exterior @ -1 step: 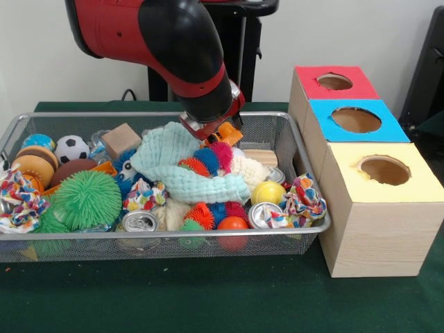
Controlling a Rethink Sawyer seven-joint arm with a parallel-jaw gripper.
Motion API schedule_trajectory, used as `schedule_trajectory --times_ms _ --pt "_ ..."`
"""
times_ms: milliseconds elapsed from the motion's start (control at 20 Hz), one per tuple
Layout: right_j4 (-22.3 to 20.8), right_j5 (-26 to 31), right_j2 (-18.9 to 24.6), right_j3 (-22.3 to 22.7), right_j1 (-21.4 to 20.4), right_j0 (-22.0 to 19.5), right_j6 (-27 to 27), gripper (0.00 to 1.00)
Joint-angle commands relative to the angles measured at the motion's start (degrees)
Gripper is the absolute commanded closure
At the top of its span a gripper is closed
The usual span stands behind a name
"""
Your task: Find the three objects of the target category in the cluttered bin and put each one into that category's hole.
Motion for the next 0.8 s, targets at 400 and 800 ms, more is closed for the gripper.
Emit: schedule_trajectory --times_ms 400,800 --pt "-3.51 -1.55 -1.59 -3.35 3.56 2.13 13.84 0.0" --pt "-4.89 8.7 -4.53 -6.72 -0.31 3.28 12.79 0.0"
